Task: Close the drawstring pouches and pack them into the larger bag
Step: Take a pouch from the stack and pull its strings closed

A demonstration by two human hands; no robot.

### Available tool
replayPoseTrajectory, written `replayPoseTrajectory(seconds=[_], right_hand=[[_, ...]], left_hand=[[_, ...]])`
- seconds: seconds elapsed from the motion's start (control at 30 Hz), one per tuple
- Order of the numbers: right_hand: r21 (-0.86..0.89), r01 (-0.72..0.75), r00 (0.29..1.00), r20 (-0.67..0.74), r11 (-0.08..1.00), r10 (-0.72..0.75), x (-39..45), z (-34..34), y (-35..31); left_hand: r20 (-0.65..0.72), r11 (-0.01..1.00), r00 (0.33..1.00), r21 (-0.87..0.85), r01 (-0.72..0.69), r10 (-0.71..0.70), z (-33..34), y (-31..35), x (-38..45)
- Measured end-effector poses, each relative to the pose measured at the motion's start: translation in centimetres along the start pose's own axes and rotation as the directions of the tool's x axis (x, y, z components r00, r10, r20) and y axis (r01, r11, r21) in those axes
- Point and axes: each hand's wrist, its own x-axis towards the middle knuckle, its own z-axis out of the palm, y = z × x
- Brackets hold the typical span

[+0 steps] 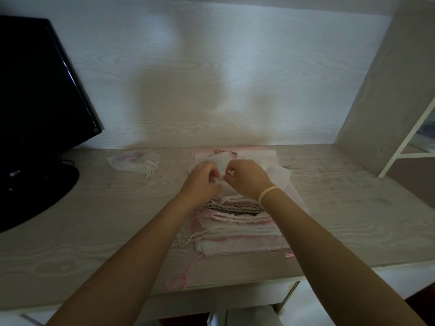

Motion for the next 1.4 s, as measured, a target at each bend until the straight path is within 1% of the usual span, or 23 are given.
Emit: replayPoseTrajectory(seconds=[0.1, 0.17, 0.3, 0.37, 0.47, 0.5, 0.57, 0.6, 0.63, 0.77, 0.8, 0.83, 0.87, 0.9, 0.93, 0.97, 1.0, 1.07, 1.17, 1.23, 1.33, 1.4], right_hand=[[0.019, 0.037, 0.999, -0.002, 0.999, -0.037, -0.4, -0.3, -0.4], [0.023, 0.064, 0.998, 0.003, 0.998, -0.064, -0.7, -0.6, -0.5], [0.014, 0.064, 0.998, 0.02, 0.998, -0.064, -0.9, -0.5, -0.3], [-0.056, 0.036, 0.997, 0.065, 0.998, -0.033, -1.1, -0.4, -0.2], [-0.128, 0.016, 0.997, 0.073, 0.992, -0.006, -0.9, -0.2, -0.1], [-0.133, 0.01, 0.997, 0.075, 0.991, 0.0, -0.8, -0.1, -0.2], [-0.133, -0.008, 0.996, 0.082, 0.991, 0.019, -0.6, -0.1, -0.4], [-0.129, -0.017, 0.996, 0.083, 0.992, 0.028, -0.5, 0.0, -0.4], [-0.124, -0.026, 0.996, 0.087, 0.992, 0.037, -0.5, 0.0, -0.5], [-0.106, -0.027, 0.992, 0.12, 0.994, 0.04, -0.3, 0.3, -0.8], [-0.111, -0.02, 0.99, 0.135, 0.994, 0.035, -0.3, 0.3, -0.9], [-0.116, -0.017, 0.988, 0.148, 0.993, 0.034, -0.4, 0.4, -1.0], [-0.118, -0.018, 0.987, 0.158, 0.993, 0.037, -0.4, 0.4, -0.9], [-0.115, -0.023, 0.985, 0.165, 0.993, 0.042, -0.4, 0.5, -0.9], [-0.111, -0.03, 0.985, 0.167, 0.993, 0.048, -0.4, 0.4, -0.7], [-0.099, -0.032, 0.984, 0.171, 0.995, 0.049, -0.5, 0.4, -0.6], [-0.08, -0.033, 0.983, 0.176, 0.996, 0.047, -0.5, 0.4, -0.5], [-0.034, -0.025, 0.981, 0.191, 0.999, 0.031, -0.7, 0.2, -0.5], [-0.007, -0.003, 0.978, 0.208, 1.0, 0.004, -0.8, 0.1, -0.4], [0.01, 0.013, 0.978, 0.209, 1.0, -0.015, -0.9, 0.0, -0.3], [0.132, -0.009, 0.978, 0.208, 0.991, -0.018, -1.2, -0.7, -0.2], [0.149, -0.022, 0.971, 0.237, 0.989, -0.014, -1.2, -1.3, 0.0]], left_hand=[[-0.087, 1.0, 0.996, 0.0, -0.028, 0.028, 0.3, 0.2, 0.0], [-0.106, 0.999, 0.994, -0.022, -0.035, 0.032, 0.3, 0.3, 0.0], [-0.077, 0.999, 0.997, -0.046, -0.022, 0.018, 0.4, 0.4, -0.1], [-0.061, 0.999, 0.998, -0.053, -0.001, -0.002, 0.4, 0.2, -0.2], [-0.067, 0.995, 0.997, -0.088, 0.04, -0.046, 0.1, 0.4, -0.3], [-0.076, 0.997, 0.996, -0.059, 0.05, -0.054, 0.0, 0.4, -0.2], [-0.084, 0.995, 0.993, 0.06, 0.084, -0.079, -0.6, 0.3, -0.3], [-0.068, 0.99, 0.993, 0.093, 0.107, -0.101, -0.9, 0.3, -0.4], [-0.034, 0.988, 0.991, 0.082, 0.132, -0.13, -1.3, 0.4, -0.5], [0.135, 0.967, 0.963, -0.078, 0.243, -0.231, -2.3, 1.0, -0.7], [0.161, 0.947, 0.953, -0.157, 0.281, -0.256, -2.4, 1.1, -0.8], [0.183, 0.904, 0.944, -0.286, 0.319, -0.275, -2.4, 1.1, -0.8], [0.199, 0.829, 0.938, -0.44, 0.345, -0.285, -2.5, 1.0, -0.7], [0.202, 0.742, 0.938, -0.574, 0.346, -0.281, -2.6, 0.8, -0.6], [0.195, 0.683, 0.944, -0.653, 0.327, -0.265, -2.5, 0.8, -0.5], [0.176, 0.671, 0.952, -0.677, 0.303, -0.252, -2.6, 0.7, -0.5], [0.169, 0.681, 0.957, -0.674, 0.287, -0.237, -2.4, 0.8, -0.6], [0.198, 0.686, 0.959, -0.67, 0.285, -0.204, -2.1, 1.0, -0.8], [0.236, 0.643, 0.955, -0.707, 0.294, -0.177, -1.5, 1.0, -0.8], [0.218, 0.663, 0.957, -0.69, 0.29, -0.191, -1.3, 1.1, -0.6], [0.143, 0.768, 0.965, -0.584, 0.262, -0.22, -0.9, 0.9, -0.5], [0.096, 0.831, 0.971, -0.503, 0.238, -0.22, -0.7, 1.0, -0.6]])
